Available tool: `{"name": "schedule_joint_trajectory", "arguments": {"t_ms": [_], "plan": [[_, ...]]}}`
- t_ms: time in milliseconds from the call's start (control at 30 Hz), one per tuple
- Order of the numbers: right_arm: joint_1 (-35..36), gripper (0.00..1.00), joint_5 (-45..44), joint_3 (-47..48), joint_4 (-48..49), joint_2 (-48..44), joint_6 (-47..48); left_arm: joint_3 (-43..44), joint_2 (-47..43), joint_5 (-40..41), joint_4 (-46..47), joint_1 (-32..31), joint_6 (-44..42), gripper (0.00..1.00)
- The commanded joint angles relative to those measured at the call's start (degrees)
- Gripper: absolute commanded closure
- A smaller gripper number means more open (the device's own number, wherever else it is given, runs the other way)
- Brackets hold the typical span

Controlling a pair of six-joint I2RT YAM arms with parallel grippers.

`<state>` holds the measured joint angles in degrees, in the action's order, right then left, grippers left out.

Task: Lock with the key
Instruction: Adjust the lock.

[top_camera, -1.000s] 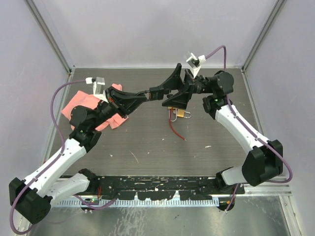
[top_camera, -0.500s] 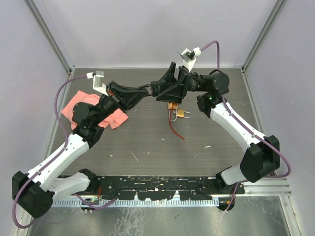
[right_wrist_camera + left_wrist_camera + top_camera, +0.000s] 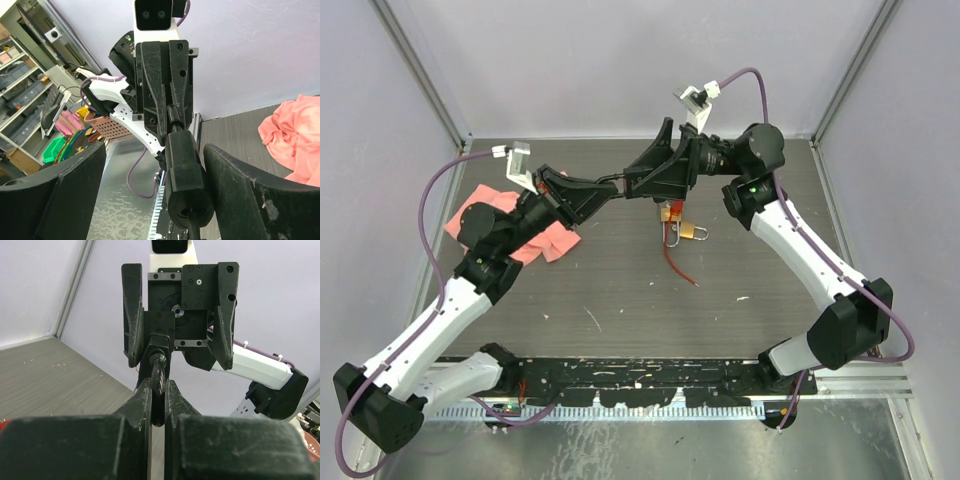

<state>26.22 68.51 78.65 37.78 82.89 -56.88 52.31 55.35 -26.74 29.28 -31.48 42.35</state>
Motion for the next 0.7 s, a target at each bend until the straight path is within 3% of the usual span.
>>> {"name": "schedule_joint_trajectory", "arguments": {"t_ms": [0, 433, 500, 667], "plan": [[1.3, 0.17, 0.6, 1.7, -3.6, -0.3, 3.6, 3.4, 0.0, 2.5, 5.3, 0.0, -0.5, 1.0], [3.8, 0.26, 1.2, 2.5, -9.7, 0.1, 9.8, 2.3, 2.3, 3.1, 6.3, 0.0, 0.1, 1.0], [3.8, 0.32, 1.1, 2.6, -10.3, 0.0, 10.5, 1.7, 2.2, 3.3, 6.5, 0.0, 0.0, 1.0], [3.8, 0.61, 1.1, 3.2, -10.6, 0.2, 10.7, 1.1, 2.2, 3.3, 6.7, 0.0, -0.4, 1.0]]}}
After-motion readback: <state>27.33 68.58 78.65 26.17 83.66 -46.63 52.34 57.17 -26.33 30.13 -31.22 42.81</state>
